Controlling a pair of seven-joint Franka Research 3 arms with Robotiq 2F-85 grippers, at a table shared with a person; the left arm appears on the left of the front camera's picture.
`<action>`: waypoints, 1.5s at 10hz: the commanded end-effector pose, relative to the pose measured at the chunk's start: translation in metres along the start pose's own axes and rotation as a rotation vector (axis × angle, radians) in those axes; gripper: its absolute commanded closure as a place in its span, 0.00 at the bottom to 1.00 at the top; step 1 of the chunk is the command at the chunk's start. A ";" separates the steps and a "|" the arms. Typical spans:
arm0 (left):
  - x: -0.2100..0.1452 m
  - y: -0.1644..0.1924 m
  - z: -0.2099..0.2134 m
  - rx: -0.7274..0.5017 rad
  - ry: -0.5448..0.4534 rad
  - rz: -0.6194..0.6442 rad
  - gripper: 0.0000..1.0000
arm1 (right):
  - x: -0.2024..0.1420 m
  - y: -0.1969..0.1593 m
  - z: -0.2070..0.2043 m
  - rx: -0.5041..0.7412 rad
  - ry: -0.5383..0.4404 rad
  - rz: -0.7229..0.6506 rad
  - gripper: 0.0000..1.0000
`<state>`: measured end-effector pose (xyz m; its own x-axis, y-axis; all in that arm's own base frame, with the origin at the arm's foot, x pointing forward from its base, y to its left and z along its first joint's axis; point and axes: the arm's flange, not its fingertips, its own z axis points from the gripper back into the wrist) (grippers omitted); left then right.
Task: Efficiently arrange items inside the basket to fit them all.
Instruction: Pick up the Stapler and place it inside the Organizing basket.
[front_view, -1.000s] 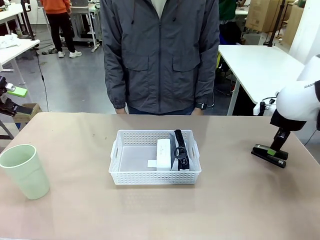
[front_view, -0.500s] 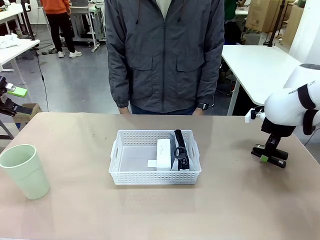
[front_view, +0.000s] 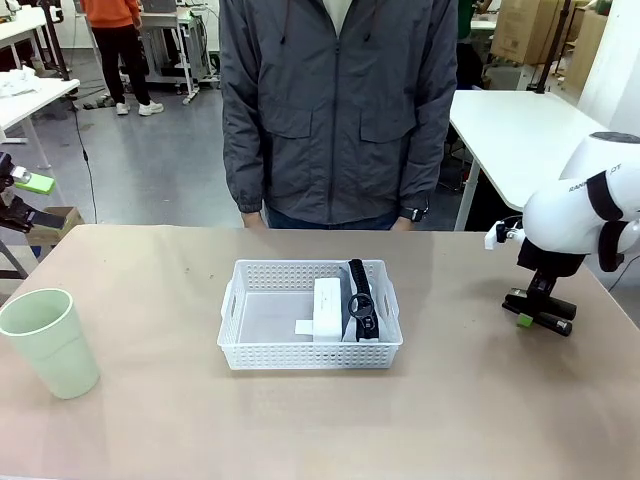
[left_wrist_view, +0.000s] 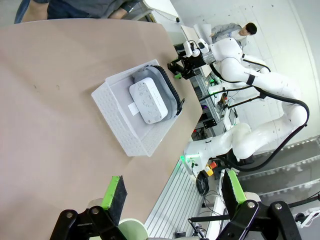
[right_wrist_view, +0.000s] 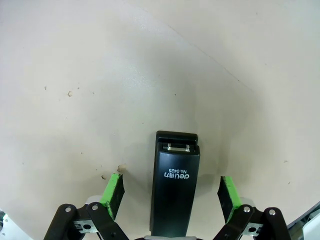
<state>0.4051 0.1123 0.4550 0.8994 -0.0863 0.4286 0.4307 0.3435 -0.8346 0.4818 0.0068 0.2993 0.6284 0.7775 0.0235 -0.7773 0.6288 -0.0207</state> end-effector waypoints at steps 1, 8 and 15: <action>-0.002 -0.003 0.001 0.011 0.008 -0.003 0.00 | 0.001 -0.006 -0.001 -0.019 0.004 0.001 0.00; -0.002 -0.003 0.001 0.011 0.008 -0.003 0.00 | -0.001 -0.007 -0.005 -0.016 0.027 0.028 1.00; -0.002 -0.003 0.001 0.011 0.008 -0.003 0.00 | -0.013 0.023 0.050 -0.022 -0.065 -0.001 1.00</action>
<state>0.4051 0.1124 0.4551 0.8993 -0.0863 0.4288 0.4309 0.3437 -0.8344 0.4759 0.0049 0.3218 0.6290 0.7767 0.0347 -0.7753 0.6299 -0.0461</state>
